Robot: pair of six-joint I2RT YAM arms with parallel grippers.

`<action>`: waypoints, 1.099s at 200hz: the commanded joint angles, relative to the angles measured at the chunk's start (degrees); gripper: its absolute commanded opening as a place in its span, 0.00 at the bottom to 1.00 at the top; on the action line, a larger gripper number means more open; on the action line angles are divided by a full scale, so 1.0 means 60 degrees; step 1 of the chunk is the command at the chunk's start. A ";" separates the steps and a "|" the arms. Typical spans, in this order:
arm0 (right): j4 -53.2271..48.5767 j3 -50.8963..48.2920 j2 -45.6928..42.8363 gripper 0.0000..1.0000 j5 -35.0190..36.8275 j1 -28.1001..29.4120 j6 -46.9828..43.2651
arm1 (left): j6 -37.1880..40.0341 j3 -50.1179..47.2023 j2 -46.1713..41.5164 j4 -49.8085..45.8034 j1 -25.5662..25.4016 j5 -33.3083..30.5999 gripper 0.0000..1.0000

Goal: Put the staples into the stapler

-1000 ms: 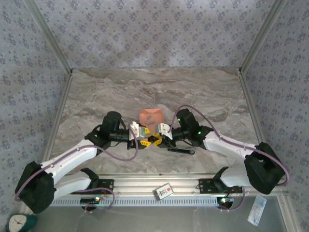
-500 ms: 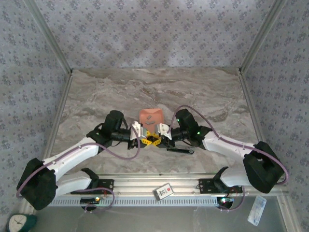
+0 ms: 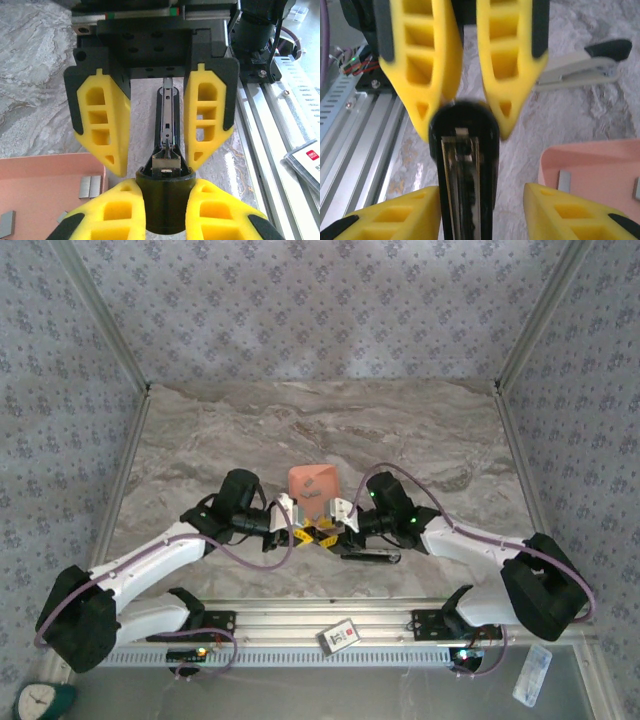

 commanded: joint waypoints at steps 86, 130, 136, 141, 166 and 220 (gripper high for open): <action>0.0427 -0.0056 0.0902 0.29 -0.0286 -0.0065 0.0192 | 0.0123 0.0356 -0.0096 0.0183 -0.0032 0.0300 0.16; 0.0566 -0.0103 0.0727 0.17 -0.0377 -0.0058 0.0063 | -0.0053 0.0165 -0.0015 0.0375 -0.0065 0.0135 0.43; 0.0582 -0.0115 0.0695 0.16 -0.0371 -0.0059 0.0062 | -0.0120 0.0104 -0.0015 0.0516 -0.0064 0.0093 0.46; 0.0581 -0.0115 0.0677 0.16 -0.0361 -0.0050 0.0046 | -0.0151 0.0045 -0.0029 0.0606 -0.0064 0.0082 0.47; 0.0603 -0.0115 0.0581 0.16 -0.0343 -0.0043 0.0029 | -0.0314 -0.0059 0.0050 0.0825 -0.0074 0.0110 0.49; 0.0829 -0.0115 0.0344 0.15 -0.0279 -0.0028 0.0099 | -0.0295 -0.0043 0.0430 0.0791 -0.0151 0.0190 0.50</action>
